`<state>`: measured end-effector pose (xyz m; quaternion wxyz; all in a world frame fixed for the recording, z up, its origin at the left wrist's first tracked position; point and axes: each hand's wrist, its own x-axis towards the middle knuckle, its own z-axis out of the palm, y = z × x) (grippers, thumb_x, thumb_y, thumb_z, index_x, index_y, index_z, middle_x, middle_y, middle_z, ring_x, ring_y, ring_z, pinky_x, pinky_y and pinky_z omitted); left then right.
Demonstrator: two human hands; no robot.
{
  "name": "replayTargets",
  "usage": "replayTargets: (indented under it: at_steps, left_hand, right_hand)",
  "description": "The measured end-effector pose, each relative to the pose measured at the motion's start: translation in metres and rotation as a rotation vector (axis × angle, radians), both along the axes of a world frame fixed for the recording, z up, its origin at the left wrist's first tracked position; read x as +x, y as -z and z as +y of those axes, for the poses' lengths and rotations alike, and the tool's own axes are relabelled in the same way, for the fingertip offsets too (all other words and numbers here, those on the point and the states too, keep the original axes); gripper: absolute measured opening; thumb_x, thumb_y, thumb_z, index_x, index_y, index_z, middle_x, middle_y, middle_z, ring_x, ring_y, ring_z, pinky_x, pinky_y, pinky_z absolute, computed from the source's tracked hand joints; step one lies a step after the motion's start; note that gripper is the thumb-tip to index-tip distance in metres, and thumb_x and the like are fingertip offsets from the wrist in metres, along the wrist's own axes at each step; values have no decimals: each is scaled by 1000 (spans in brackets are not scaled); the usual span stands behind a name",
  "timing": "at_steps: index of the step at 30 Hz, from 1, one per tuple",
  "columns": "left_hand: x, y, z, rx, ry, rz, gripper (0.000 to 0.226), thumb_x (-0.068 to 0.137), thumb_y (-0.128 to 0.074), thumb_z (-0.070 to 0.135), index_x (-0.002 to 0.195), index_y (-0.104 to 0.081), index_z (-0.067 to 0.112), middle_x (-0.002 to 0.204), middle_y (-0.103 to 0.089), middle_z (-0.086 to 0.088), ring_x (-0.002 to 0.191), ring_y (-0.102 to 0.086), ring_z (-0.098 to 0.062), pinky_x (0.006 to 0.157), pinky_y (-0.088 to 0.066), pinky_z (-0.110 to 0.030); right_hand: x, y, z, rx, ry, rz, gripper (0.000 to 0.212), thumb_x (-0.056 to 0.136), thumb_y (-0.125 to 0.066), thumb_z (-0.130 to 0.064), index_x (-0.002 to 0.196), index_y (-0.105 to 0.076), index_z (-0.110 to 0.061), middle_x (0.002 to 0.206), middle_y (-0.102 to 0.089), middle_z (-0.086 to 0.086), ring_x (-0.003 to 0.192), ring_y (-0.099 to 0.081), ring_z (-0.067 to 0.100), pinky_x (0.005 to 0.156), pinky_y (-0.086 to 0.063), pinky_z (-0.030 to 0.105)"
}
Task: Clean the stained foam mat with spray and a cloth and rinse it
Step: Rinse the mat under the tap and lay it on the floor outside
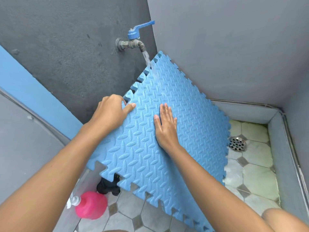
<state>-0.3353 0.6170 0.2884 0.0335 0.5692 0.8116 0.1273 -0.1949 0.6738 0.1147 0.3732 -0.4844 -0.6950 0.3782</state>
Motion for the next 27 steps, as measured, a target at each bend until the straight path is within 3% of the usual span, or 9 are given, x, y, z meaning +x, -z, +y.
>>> replayTargets:
  at_steps: [1,3,6,8,13,18,21,24,27]
  left_hand:
    - [-1,-2,0,26,12,20,45,99,-60,52,99,-71,9,107,-70,-15,118,-56,-41,83,-38,-38]
    - [-6,-6,-6,69,51,44,40,99,-60,51,97,-70,12,98,-69,-13,115,-57,-42,81,-37,-38]
    - [-14,-7,-21,131,132,95,35,99,-60,49,90,-66,16,67,-54,1,88,-57,-37,75,-38,-39]
    - [-22,-5,-28,186,178,117,33,99,-61,47,88,-65,16,61,-49,6,75,-50,-30,71,-38,-38]
    - [-40,5,-40,324,268,121,32,98,-63,43,92,-71,13,84,-75,-5,77,-65,-31,77,-46,-38]
    - [-40,6,-42,360,286,113,33,99,-62,43,98,-73,12,80,-71,1,67,-55,-18,73,-38,-30]
    - [-41,4,-42,349,286,105,34,100,-60,45,97,-73,13,75,-67,6,62,-52,-10,73,-36,-29]
    - [-38,0,-38,369,262,91,31,101,-62,41,97,-73,12,67,-55,15,60,-51,-1,72,-37,-31]
    - [-34,0,-31,326,231,74,32,101,-60,40,101,-74,11,75,-69,0,72,-61,-22,78,-47,-38]
  right_hand:
    - [-6,-14,4,23,-42,15,60,107,-27,-47,161,-7,-28,168,3,-13,153,12,4,120,14,41]
    - [-13,-35,24,19,-68,48,61,107,-27,-48,161,-8,-28,168,1,-13,153,10,4,121,13,43]
    - [-26,-61,70,60,-64,96,61,106,-27,-49,160,-13,-26,168,-8,-7,155,2,9,125,5,48]
    - [-37,-74,100,92,-72,113,63,105,-28,-51,160,-17,-24,168,-13,-2,155,-3,12,125,0,50]
    - [-30,-52,168,60,-74,106,54,106,-30,-51,156,-28,-33,166,-18,-9,154,-9,13,126,-2,46]
    - [40,61,197,-387,344,20,67,96,-26,-62,155,-31,-31,163,-30,-1,151,-24,23,123,-14,51]
    - [56,73,197,-567,456,-32,74,92,-24,-68,156,-27,-32,163,-29,6,150,-25,31,121,-15,56]
    - [19,22,175,-316,381,118,88,80,-27,-76,155,-34,-30,164,-28,5,152,-22,24,123,-14,52]
    - [-28,-33,101,-16,167,174,80,89,-32,-70,156,-30,-26,167,-18,2,155,-8,16,126,-6,48]
